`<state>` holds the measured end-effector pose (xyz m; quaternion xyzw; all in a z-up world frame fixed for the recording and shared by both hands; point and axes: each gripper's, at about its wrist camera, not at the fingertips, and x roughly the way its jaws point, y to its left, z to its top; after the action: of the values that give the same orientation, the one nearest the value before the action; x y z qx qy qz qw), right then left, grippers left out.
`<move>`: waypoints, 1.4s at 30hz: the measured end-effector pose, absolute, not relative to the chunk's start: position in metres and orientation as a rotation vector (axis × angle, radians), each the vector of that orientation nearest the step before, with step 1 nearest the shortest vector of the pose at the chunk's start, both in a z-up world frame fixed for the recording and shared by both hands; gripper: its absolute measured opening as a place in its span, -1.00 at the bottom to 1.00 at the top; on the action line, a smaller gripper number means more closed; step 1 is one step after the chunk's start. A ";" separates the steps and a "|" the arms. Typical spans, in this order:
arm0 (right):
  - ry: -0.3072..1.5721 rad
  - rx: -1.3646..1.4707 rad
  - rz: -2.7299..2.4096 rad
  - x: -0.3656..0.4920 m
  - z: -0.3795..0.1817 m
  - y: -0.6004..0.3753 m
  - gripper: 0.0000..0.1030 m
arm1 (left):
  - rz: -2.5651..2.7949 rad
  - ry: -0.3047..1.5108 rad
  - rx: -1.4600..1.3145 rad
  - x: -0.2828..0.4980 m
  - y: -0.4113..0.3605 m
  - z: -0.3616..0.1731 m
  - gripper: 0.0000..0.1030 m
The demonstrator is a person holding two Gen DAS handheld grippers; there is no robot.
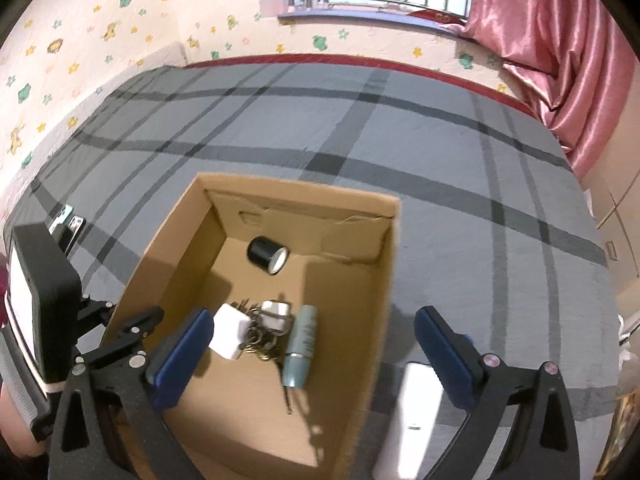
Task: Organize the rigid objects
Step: 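Open the right gripper to drop the keyring into the box, then move the right gripper out to the blue key fob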
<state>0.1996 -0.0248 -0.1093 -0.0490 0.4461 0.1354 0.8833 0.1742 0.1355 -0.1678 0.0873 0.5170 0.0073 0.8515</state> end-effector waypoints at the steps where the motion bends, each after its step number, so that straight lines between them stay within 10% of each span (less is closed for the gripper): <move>1: 0.923 -0.098 0.274 0.200 -0.107 -0.029 0.99 | 0.014 1.088 0.183 0.174 0.136 -0.168 -0.69; 42: 1.077 -0.069 0.055 0.257 -0.215 -0.158 0.98 | 0.004 1.093 0.178 0.177 0.139 -0.171 -0.69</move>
<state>0.2566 -0.1580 -0.2154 -0.0328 0.5128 0.0261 0.8575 0.1767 0.1390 -0.1709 0.0845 0.5192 0.0019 0.8505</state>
